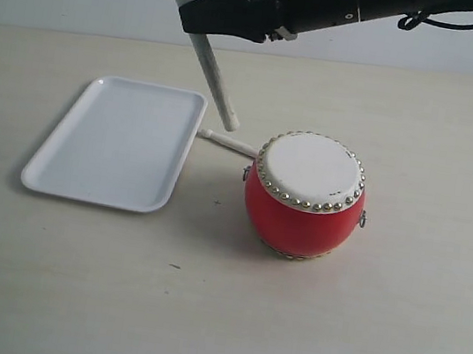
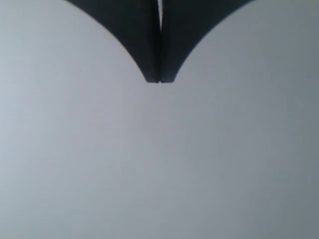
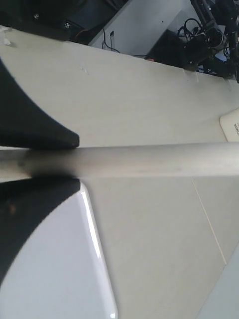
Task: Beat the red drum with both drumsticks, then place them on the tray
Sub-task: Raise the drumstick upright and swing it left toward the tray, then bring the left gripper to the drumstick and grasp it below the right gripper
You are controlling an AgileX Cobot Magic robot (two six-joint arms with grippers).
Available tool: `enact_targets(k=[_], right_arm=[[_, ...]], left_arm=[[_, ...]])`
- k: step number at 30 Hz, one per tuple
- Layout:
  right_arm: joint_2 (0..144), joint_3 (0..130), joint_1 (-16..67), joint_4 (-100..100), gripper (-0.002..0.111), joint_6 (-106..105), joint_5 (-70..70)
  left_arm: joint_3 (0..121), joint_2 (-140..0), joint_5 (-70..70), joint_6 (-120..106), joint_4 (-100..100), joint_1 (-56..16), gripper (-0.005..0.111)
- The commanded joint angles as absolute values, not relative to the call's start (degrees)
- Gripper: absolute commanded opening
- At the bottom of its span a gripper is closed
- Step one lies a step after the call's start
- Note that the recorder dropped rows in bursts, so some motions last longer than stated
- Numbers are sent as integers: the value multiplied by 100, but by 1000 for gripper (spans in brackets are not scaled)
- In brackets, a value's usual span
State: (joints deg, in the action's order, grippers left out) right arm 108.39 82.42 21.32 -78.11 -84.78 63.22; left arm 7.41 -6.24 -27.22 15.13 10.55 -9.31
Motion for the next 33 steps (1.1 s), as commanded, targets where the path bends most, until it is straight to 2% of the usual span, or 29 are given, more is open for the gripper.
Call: enact_targets(k=[1,7,12,15,17,19,22,24,33], right_arm=[[10787,8229,2136,-7906,0,-8577,6368],[10796,8229,2136,-7906,0,-8578,6346],[10885,8229,2136,-8138,0,-8626,6195],[11055,8229,2136,-8280,0,-8639,6093],[11079,8229,2136,-8391,0,-8887,6145],[11079,8229,2136,-8512,0,-9119,6306],[11079,8229,2136,-8659,0,-9359,6306],[11079,8229,2136,-8698,0,-9393,6306],[11079,8229,2136,-8833,0,-9536,6459]], left_arm=[[1820,-2257,-2734,1420,630,-962,0],[2703,-5095,-2480,3207,-1671,-962,0],[3341,-8118,-5269,5483,-5202,-962,0],[3820,-9083,-6096,5914,-5826,-962,3],[3979,-9403,-6186,5914,-5911,-962,14],[4014,-9540,-6186,5903,-5896,-962,31],[4014,-9536,-6264,5903,-5958,-962,51],[4014,-9536,-6405,5903,-6121,-962,54],[4014,-9536,-6959,5903,-6395,-962,54]])
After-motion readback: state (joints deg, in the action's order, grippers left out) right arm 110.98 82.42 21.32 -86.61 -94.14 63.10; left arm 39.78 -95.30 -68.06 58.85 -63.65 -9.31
